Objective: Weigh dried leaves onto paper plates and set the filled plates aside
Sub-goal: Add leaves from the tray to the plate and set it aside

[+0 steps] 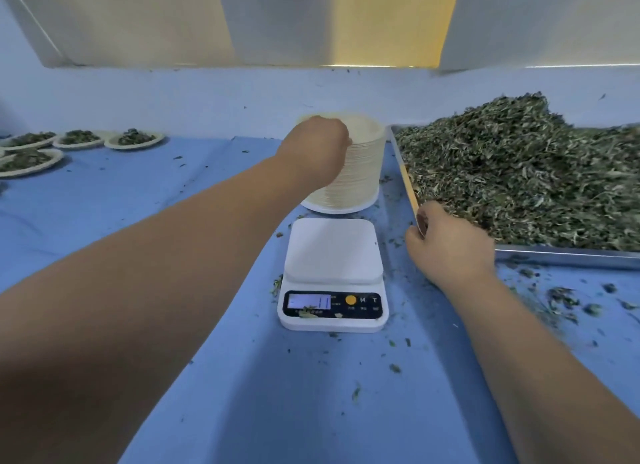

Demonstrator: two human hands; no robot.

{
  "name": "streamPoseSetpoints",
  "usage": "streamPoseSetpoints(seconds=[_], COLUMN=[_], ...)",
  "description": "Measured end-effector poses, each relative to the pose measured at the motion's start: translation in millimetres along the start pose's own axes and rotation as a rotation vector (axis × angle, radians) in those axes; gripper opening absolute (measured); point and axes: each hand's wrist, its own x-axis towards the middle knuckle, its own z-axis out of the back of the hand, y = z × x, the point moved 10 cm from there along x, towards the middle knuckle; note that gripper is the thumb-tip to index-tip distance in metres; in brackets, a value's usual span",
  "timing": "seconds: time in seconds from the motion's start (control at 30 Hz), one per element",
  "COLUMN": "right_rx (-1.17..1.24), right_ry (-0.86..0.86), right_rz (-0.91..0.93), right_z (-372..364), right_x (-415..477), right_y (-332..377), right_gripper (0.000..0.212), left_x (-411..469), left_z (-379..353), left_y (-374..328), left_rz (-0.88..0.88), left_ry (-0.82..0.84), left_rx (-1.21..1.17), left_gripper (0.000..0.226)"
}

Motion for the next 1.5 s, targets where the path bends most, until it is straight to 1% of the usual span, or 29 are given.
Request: streamPoseSetpoints(seconds=[0.1, 0.17, 0.3, 0.6, 0.73, 0.9, 1.0, 1.3, 1.4, 1.5], right_rx=[0.0, 0.004, -0.008, -0.01, -0.003, -0.008, -0.002, 0.012, 0.019, 0.025], right_ry=[-0.018, -0.026, -0.04, -0.076, -0.069, -0.076, -0.082, -0.08, -0.071, -0.072], right_rz=[-0.001, 0.001, 0.014, 0.024, 0.032, 0.035, 0.04, 0.053, 0.045, 0.04], right_z=[-1.6, -2.9, -4.6, -4.9, -6.3, -6.0, -6.6, -6.5, -7.2, -6.8], right_x=[2.6, 3.8, 3.9, 5.0, 4.9, 5.1, 5.1, 5.3, 4.8, 4.9], right_y=[0.3, 0.0, -0.9, -1.8, -1.4, -0.7, -0.7, -1.2, -1.7, -1.6], right_gripper=[0.022, 0.02, 0.018, 0.017, 0.018, 0.018, 0.017, 0.017, 0.016, 0.016], left_x=[2.0, 4.6, 6.1, 11.7, 9.1, 9.8, 9.2, 11.0, 10.7, 11.3], left_z=[-1.1, -2.3, -3.4, 5.0, 6.5, 4.4, 1.6, 3.6, 3.8, 4.9], left_y=[0.0, 0.9, 0.1, -2.4, -8.7, -10.5, -10.9, -11.3, -14.4, -18.1], left_rz=[-0.041, -0.062, -0.067, -0.079, -0.157, -0.211, -0.253, -0.304, -0.314, -0.332], left_ry=[-0.013, -0.025, -0.026, 0.004, -0.01, -0.005, -0.019, -0.012, 0.019, 0.029], left_rx=[0.1, 0.115, 0.106, 0.196, 0.276, 0.327, 0.377, 0.36, 0.379, 0.394], left_gripper=[0.021, 0.022, 0.018, 0.026, 0.028, 0.028, 0.022, 0.014, 0.021, 0.02])
